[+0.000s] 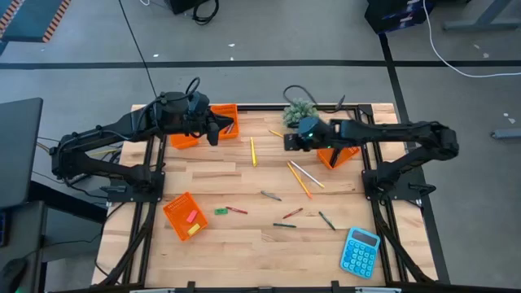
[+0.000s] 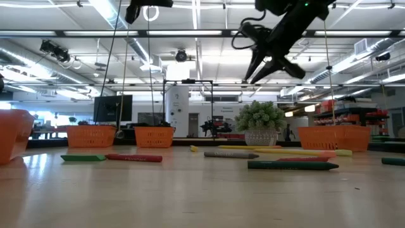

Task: Sort crayons/erasers/pens/pencils in bins
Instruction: Put the yellow highlighter into the right orange bin

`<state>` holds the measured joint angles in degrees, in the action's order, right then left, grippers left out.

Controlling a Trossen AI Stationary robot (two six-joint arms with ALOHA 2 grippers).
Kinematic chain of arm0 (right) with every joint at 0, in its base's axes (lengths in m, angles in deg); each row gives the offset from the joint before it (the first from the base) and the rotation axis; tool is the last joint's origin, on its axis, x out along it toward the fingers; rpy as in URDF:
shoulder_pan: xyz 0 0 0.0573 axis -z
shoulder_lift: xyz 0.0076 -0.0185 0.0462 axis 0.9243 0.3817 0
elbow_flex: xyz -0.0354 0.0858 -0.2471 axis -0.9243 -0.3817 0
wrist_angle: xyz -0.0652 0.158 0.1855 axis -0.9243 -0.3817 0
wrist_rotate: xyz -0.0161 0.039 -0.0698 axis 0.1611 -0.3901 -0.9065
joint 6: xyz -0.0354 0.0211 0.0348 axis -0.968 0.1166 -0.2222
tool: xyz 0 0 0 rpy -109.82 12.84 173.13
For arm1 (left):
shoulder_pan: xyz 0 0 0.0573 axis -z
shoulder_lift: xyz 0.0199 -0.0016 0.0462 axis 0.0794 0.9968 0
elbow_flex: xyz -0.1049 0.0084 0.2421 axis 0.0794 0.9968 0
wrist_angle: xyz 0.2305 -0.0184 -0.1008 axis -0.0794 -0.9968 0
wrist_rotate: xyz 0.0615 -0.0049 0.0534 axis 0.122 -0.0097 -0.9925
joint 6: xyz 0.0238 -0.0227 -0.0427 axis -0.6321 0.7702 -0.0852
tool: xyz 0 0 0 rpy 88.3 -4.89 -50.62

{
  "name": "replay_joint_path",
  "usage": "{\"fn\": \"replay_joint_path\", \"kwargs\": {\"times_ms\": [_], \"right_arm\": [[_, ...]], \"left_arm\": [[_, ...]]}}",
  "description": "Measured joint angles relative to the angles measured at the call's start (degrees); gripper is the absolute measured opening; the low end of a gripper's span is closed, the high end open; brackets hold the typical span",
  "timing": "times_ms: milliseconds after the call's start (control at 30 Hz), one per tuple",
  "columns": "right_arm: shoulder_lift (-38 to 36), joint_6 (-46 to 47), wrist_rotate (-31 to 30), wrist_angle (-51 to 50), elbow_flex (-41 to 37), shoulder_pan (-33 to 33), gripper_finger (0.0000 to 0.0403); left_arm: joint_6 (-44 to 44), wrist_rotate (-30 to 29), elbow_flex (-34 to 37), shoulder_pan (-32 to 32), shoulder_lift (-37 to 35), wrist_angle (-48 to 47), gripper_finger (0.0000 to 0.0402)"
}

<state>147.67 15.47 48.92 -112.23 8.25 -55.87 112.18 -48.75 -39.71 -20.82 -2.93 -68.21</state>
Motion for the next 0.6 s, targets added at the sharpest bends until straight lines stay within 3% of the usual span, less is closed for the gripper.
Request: {"fn": "replay_joint_path", "kwargs": {"times_ms": [200,367,600], "right_arm": [[9.39,2.89,-0.04,9.28,0.0,-3.23,0.0116],[15.46,-2.64,-1.79,16.79,1.19,-5.36,0.013],[23.95,-20.45,-3.06,13.03,16.34,-6.66,0.0131]], "left_arm": [[-4.24,0.52,0.0,-2.44,-0.63,0.02,0.0043],[-8.96,0.59,-0.07,-3.35,-0.64,-0.11,0.0056],[-15.42,0.57,-0.07,-3.61,-0.81,-0.1,0.0072]]}}
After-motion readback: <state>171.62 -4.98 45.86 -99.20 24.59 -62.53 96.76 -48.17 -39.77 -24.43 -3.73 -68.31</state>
